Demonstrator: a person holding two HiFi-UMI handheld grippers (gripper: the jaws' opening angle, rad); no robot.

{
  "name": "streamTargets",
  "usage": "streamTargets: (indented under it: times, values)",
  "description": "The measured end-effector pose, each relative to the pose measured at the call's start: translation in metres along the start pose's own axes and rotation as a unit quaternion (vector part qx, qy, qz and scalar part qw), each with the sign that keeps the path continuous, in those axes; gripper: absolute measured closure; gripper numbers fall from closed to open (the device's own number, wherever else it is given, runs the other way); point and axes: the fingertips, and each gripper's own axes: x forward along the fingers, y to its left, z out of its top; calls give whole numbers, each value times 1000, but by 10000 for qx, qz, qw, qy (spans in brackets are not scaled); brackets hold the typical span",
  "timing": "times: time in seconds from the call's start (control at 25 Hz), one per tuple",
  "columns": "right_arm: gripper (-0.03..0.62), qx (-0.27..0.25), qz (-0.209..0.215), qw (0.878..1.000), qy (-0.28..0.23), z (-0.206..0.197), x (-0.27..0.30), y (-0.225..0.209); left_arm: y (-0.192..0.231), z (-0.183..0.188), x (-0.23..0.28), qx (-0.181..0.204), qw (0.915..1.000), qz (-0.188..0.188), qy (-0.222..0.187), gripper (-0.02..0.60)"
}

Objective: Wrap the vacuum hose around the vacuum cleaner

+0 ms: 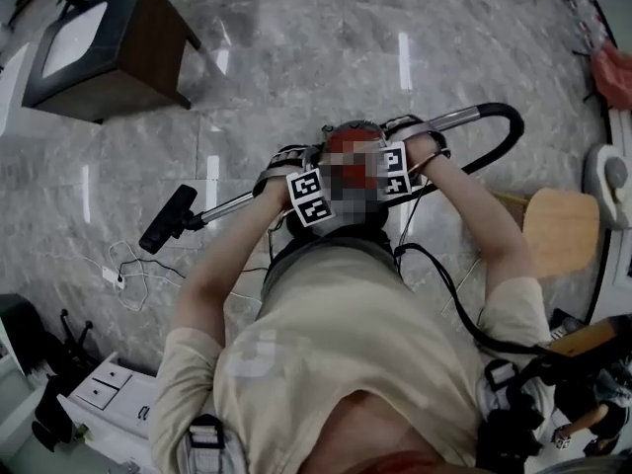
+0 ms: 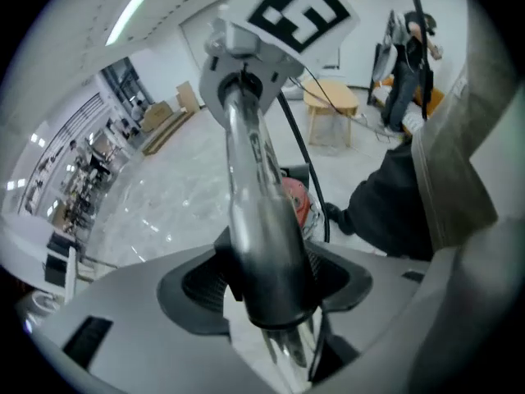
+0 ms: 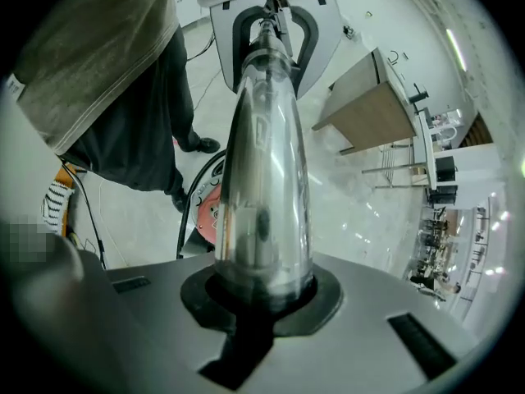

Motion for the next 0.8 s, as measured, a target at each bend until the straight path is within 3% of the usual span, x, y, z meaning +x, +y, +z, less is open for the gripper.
streamTargets:
  times: [0.08,0.36,0.48,0.56,0.6,0.72,0.8]
  values:
    - [545,106,40,9999,81,8,-4,-5,4,-16,6,257,9996,49,113,310]
    - [545,321,312,9989,122,7,-3,9,-4,-18,18,35,9979,-569,309,379]
    - [545,437,325,9984,-139,15,10,10,-5,-28,20,-56,9945,-871,580,387]
    - [542,595,105,9972,-433,24,18,6,-8,-37,21,-142,9909,-1053,824,391]
    - [522,782,-17,9954,-560,26,21,2,-9,-40,20,-180,9892,-1110,943,393]
    - [333,1568,-140,9839,-851,22,25,-8,-11,-45,18,-343,9839,-1201,1276,399]
    - [301,1851,-211,9770,-1041,17,24,-19,-7,-53,15,-483,9811,-1199,1440,401]
